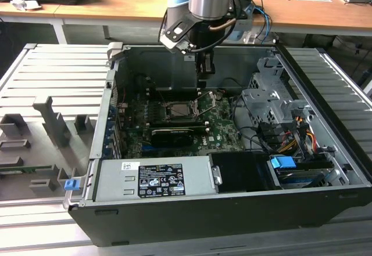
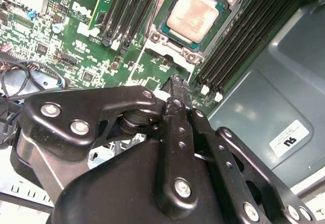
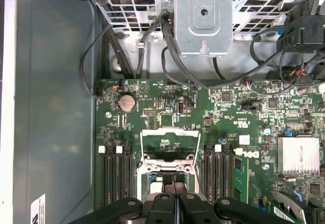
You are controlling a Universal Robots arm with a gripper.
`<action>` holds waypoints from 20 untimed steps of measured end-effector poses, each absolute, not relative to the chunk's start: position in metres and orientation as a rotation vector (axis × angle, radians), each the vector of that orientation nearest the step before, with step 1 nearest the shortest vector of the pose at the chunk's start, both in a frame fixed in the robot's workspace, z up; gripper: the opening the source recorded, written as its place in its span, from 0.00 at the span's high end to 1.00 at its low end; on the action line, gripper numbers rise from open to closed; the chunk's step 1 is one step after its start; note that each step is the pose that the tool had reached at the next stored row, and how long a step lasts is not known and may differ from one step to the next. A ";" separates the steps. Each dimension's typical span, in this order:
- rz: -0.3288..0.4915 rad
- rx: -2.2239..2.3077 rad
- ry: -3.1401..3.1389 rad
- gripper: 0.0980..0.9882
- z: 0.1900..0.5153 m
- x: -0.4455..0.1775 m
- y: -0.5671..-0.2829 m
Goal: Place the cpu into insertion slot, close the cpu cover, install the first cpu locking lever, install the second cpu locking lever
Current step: 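Close the cpu cover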
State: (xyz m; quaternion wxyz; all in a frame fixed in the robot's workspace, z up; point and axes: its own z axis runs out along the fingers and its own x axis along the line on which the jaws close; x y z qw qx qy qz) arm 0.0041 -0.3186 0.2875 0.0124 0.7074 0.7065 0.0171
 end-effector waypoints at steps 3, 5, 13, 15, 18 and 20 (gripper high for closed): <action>0.053 2.205 2.202 0.99 0.288 0.007 -0.319; 0.053 2.205 2.202 0.99 0.287 0.009 -0.319; 0.052 2.194 2.212 0.99 0.276 0.015 -0.319; 0.051 2.159 2.245 0.99 0.271 0.022 -0.319; 0.051 2.161 2.244 0.99 0.267 0.029 -0.319; 0.051 2.177 2.228 0.99 0.264 0.034 -0.319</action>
